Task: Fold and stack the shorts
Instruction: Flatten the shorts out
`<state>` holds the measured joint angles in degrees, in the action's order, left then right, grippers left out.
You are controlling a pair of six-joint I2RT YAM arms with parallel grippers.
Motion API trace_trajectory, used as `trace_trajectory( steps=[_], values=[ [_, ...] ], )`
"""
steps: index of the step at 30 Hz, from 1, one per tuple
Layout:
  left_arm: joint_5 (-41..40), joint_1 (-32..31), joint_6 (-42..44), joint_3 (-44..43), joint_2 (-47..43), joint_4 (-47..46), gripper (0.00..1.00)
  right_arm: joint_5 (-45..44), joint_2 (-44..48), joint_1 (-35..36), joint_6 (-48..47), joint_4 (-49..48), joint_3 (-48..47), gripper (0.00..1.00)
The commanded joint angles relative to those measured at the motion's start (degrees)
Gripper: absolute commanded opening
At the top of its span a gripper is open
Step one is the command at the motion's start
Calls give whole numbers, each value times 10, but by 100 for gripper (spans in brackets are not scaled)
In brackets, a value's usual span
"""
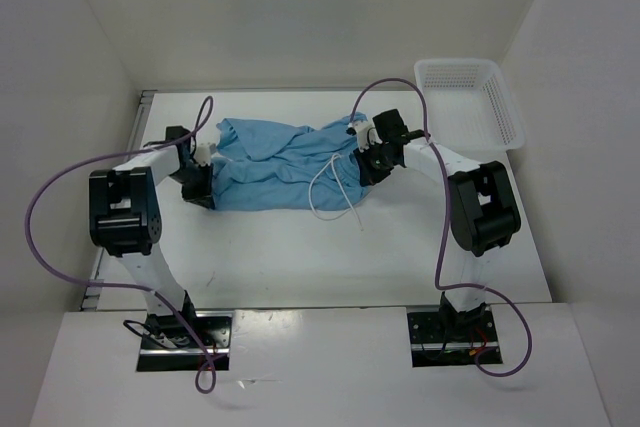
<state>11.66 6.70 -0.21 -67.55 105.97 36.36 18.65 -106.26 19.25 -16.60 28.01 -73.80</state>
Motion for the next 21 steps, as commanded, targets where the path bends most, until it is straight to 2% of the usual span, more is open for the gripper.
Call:
trace_trajectory(
  steps=[1, 3, 6, 7, 8, 11, 14, 21],
  values=[
    [57, -3, 2, -9, 46, -25, 0, 9, 20, -2, -5, -14, -21, 0],
    [91, -3, 2, -43, 46, -20, 0, 16, 15, -2, 3, -9, -56, 0],
    [102, 11, 2, -188, 28, 11, 0, 16, -10, -7, 30, -9, -170, 0],
    [102, 23, 2, -287, 28, 24, 0, 9, -25, -13, 47, -14, -243, 0],
    [102, 24, 2, -333, 22, 48, 0, 9, -33, -24, 47, -14, -278, 0],
    [85, 31, 2, -400, -13, 61, 0, -5, -42, -40, 29, 5, -357, 0],
    [68, 31, 2, -374, -70, 72, 0, 7, -4, -54, 11, 33, -333, 0],
    [37, 31, 2, -205, -177, 136, 0, 60, 126, -54, -77, 124, -117, 0]
  ],
)
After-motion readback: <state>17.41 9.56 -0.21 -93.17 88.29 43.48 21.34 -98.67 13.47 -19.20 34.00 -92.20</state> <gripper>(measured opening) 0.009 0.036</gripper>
